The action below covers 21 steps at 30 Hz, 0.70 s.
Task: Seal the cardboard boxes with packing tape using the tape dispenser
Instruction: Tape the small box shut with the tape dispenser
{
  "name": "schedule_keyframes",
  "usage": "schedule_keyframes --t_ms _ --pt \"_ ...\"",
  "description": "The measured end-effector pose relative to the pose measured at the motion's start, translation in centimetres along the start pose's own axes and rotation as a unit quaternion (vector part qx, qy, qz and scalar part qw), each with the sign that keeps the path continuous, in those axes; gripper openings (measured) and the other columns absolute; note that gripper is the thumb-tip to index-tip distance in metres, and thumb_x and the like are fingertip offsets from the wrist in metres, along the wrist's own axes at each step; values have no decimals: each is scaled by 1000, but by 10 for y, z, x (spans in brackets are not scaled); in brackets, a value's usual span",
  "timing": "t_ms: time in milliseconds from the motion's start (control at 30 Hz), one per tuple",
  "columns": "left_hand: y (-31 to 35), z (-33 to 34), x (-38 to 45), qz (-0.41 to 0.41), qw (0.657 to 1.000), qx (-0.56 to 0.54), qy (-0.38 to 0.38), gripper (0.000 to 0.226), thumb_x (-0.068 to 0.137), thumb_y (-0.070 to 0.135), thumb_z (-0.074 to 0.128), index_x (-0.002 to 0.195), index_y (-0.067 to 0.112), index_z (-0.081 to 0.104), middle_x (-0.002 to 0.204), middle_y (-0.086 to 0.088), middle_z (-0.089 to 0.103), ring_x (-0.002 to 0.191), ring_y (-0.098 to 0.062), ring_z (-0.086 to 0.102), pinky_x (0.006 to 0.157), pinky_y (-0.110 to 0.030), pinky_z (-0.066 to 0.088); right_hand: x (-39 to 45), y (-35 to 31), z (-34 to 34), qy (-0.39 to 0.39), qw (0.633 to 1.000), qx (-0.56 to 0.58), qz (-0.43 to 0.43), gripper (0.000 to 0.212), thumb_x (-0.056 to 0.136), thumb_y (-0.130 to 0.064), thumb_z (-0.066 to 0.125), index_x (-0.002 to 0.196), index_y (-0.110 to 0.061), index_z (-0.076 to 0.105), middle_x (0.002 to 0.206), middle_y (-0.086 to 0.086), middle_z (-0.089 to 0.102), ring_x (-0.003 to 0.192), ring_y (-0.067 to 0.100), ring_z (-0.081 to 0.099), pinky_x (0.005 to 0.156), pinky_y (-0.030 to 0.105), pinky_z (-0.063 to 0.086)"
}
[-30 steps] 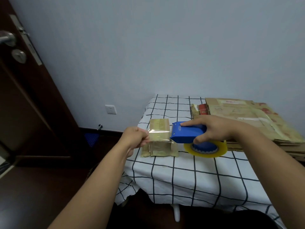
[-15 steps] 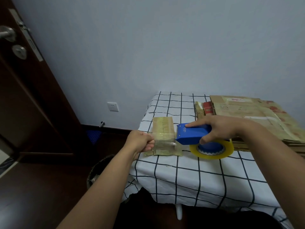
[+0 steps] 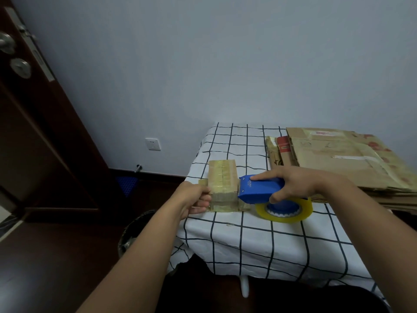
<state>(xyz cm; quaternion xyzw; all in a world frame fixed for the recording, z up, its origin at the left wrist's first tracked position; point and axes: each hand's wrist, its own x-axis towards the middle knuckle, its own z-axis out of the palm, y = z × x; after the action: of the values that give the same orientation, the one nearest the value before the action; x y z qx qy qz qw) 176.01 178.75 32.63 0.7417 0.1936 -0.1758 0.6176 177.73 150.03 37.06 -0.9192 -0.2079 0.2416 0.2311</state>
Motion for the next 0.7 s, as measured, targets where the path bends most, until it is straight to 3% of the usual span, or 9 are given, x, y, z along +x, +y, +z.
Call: schedule_keyframes --t_ms 167,233,267,300,367,433,467,600,700 --pt "2 -3 -1 36 992 113 31 20 90 26 62 79 9 63 63 -3 69 45 -12 59 47 -23 49 2 2 2 3 1000 3 -10 67 84 -31 76 118 -75 39 117 -24 38 103 12 50 83 23 47" --pt "2 -4 -1 63 976 200 58 27 88 38 63 88 12 56 78 -5 68 54 -17 63 50 -25 49 2 4 3 6 1000 7 -10 67 85 -31 75 118 -75 38 117 -23 38 103 11 49 80 21 45" --pt "1 -3 -1 88 960 252 80 30 87 41 62 98 14 55 91 -5 67 68 -19 66 57 -27 49 1 5 3 9 1000 11 -11 67 85 -30 75 119 -74 39 117 -23 38 103 11 49 79 20 44" --pt "-1 -1 -1 135 937 305 108 31 87 39 62 110 19 53 106 -5 64 85 -21 65 66 -30 49 1 7 3 13 1000 16 -13 67 85 -30 76 120 -74 40 117 -22 38 104 10 48 79 19 43" --pt "-5 8 -1 289 857 401 148 43 90 20 61 131 26 53 130 -4 55 114 -23 53 88 -35 47 1 9 3 17 999 25 -13 67 84 -30 76 120 -74 41 117 -22 38 104 10 48 78 19 42" --pt "-11 21 -4 432 767 458 125 47 87 4 57 131 20 59 138 -4 53 125 -25 46 102 -38 40 1 9 3 17 999 28 -13 67 85 -30 76 119 -75 40 117 -20 38 104 10 48 79 20 42" --pt "-15 28 -6 469 735 479 101 45 86 6 57 129 17 61 137 -4 55 124 -26 48 103 -39 40 1 9 3 17 999 26 -16 67 85 -31 76 119 -75 40 117 -20 39 104 11 49 79 20 43" --pt "-31 41 0 480 668 559 101 57 87 39 58 140 22 45 131 -2 56 118 -23 51 96 -37 45 -3 10 3 29 999 34 -17 67 83 -32 77 119 -75 41 122 -17 41 107 12 50 90 29 49" --pt "-32 40 6 500 625 585 132 59 84 19 71 140 22 51 123 -5 60 111 -26 56 88 -37 48 -6 7 2 34 999 27 -7 65 83 -34 77 123 -71 43 125 -12 44 107 13 52 94 33 49"
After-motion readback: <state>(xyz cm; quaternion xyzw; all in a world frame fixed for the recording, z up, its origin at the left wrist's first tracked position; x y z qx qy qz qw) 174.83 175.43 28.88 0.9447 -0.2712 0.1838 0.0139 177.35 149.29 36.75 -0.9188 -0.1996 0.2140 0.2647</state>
